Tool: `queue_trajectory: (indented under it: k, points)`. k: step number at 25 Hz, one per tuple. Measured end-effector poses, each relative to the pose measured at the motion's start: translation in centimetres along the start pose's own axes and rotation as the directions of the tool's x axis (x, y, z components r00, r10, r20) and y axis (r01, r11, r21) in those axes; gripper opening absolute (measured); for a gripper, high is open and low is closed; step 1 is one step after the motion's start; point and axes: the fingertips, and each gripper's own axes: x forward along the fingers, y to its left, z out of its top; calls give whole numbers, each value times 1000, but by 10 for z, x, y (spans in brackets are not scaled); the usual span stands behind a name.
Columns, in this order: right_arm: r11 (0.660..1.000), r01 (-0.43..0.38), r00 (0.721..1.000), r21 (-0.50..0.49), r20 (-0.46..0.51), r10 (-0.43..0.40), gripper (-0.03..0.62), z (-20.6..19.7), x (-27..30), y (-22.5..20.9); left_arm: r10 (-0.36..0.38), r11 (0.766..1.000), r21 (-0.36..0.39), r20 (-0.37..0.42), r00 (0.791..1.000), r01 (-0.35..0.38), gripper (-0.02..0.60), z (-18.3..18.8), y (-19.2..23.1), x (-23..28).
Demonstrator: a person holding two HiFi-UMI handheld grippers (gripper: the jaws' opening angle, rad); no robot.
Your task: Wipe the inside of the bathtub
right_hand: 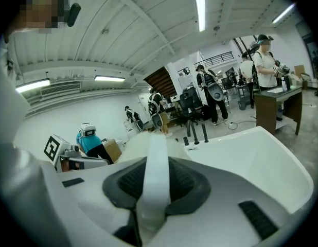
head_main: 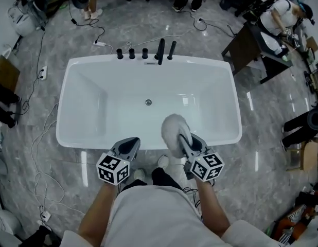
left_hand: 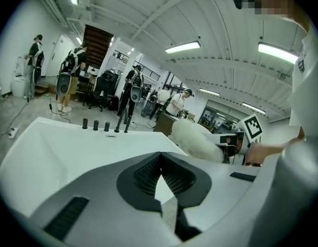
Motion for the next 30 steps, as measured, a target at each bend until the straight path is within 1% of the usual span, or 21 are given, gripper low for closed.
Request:
queue_trajectory:
  k: [3,6,10,13,18,24,30]
  points:
    - [1000,21,999,-5,42,-21,95,8,-15,25,-18,1000,26,26,1000,17,12,3,0,-23]
    - [999,50,997,-14,63,-49,95,7,-30,43,-31,998,55,40,999,29,12,6,1,-41]
    - [995,91,993,-28,75,-89,95,2,-49,59,-44,996,82,82,996,38,12,17,-1,-61]
    - [994,107,991,-27,87,-104,95,-6,-60,66,-41,995,96,106,993,31,12,18,-2,-75]
    - [995,97,990,-36,102,-93,95,-7,-75,65,-15,994,112,137,990,0,12,19,-11,-87]
    - [997,61,993,-49,102,-56,95,-1,-81,60,35,994,98,166,985,-52,12,21,-20,-91]
    - [997,36,995,-65,93,-30,95,0,-91,53,64,993,89,191,980,-82,12,24,-33,-90]
